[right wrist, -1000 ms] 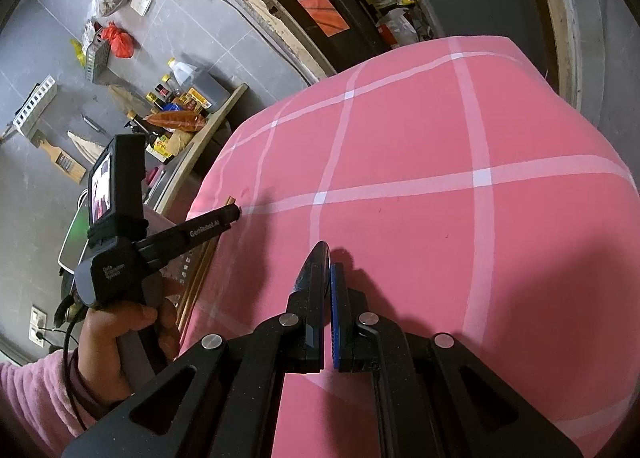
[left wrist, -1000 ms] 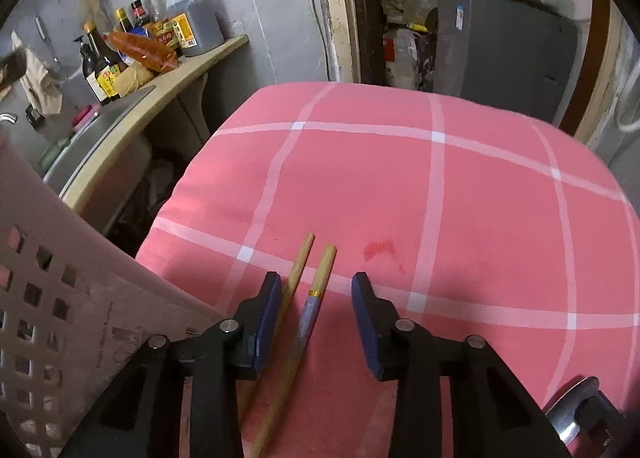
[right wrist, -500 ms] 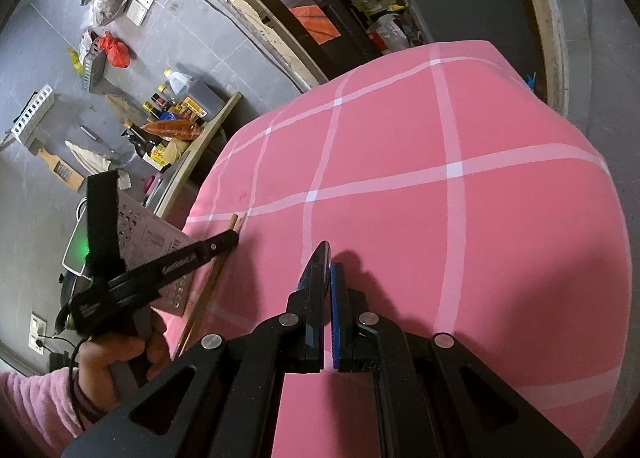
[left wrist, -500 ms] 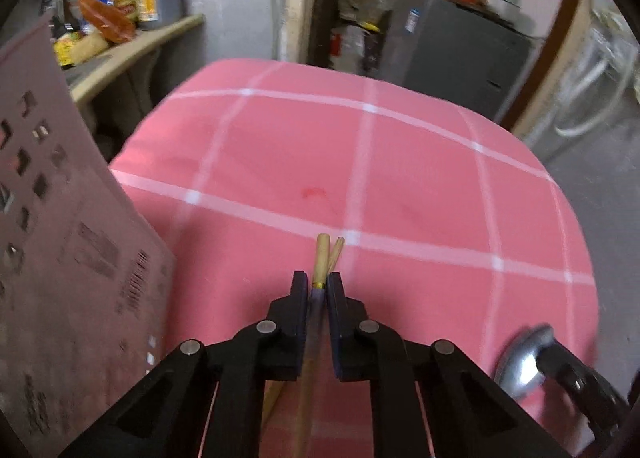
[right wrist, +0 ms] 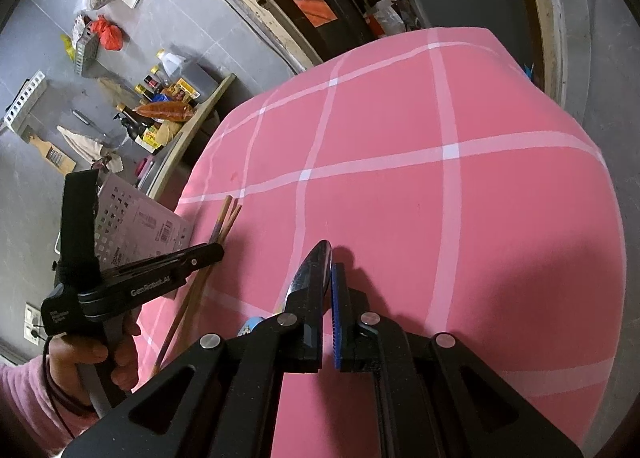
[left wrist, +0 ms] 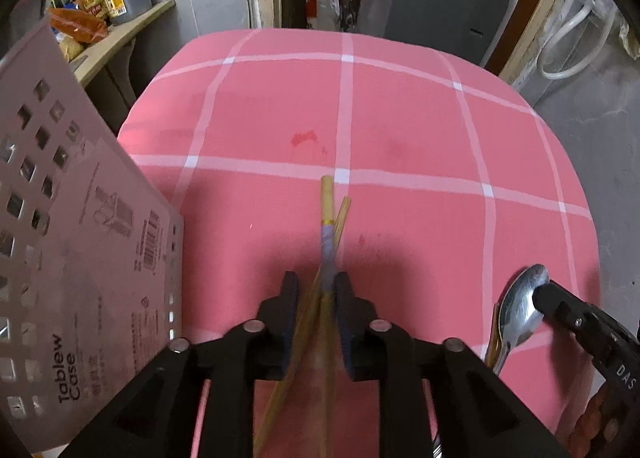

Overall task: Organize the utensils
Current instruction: 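Lift the chopsticks with the left gripper while the right gripper grasps the last spoon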

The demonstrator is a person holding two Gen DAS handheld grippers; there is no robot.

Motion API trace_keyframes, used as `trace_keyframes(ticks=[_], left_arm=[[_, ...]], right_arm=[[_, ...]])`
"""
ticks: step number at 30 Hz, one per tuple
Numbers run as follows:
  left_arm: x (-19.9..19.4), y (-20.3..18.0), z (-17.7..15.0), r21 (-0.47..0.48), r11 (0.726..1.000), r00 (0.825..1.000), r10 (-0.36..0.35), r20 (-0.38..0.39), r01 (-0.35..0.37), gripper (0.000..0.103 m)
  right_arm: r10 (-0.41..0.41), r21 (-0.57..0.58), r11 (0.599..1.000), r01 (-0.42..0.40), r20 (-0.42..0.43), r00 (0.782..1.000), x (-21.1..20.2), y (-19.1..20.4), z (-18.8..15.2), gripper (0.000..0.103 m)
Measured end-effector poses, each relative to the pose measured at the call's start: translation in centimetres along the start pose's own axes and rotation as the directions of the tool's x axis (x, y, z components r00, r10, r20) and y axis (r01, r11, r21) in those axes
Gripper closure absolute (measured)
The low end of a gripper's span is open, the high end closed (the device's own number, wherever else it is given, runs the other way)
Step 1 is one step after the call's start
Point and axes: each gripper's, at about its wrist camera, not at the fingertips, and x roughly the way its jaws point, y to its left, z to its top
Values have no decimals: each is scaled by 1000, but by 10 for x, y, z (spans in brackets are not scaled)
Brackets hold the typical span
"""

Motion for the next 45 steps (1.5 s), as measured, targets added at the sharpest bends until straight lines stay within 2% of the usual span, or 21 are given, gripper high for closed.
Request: trace_keyframes(ticks=[4,9,14,17,19,20,24,26,28,31,35,39,45], left_arm=[[1,2,1,15,1000,999,1,-36,0,81],[3,-1,8,46,999,996,24,-87,-20,81],[3,0,11,52,999,989,7,-148,1,81],[3,-2,10,73,997,989,15,-147,-4,81],[3,-3,10,67,998,989,10,-148,0,83],[4,-5,10,66,998,989,8,-148,2,91],[4,-6,12,69,997,987,-21,-157,32,95],[4,-7,12,70,995,984,-61,-167,74,96],[5,-7,13,81,992,981,-84,-173,99,96],[3,-6,10,58,985,971,-150,-185,164,96],[-9,-7,-2,59,971,963,-221,-151,232,96],[-34,-14,-13,98,952,956,-285,-71,291,96],[-74,-9,-12,156,930,938,-343,42,333,96]], right_arm=[[4,11,1000,-4,-21,1000,2,-1,-2,99],[35,48,998,-33,-36,999,5,-4,-3,92],[41,47,998,-40,-32,999,5,0,-5,84],[26,37,999,-25,-39,999,7,4,-6,83],[12,39,999,-11,-48,999,9,6,-5,83],[5,36,999,-3,-55,998,10,7,-4,83],[-15,55,998,19,-78,997,16,9,0,84],[-44,52,997,48,-83,996,18,11,0,87],[-65,56,996,69,-80,995,20,13,0,95],[-53,81,995,58,-62,997,17,11,-3,99],[-34,108,994,36,-13,999,5,11,-10,101],[-45,108,993,39,56,997,-17,20,-17,101],[-112,47,993,105,169,979,-57,48,-20,101]])
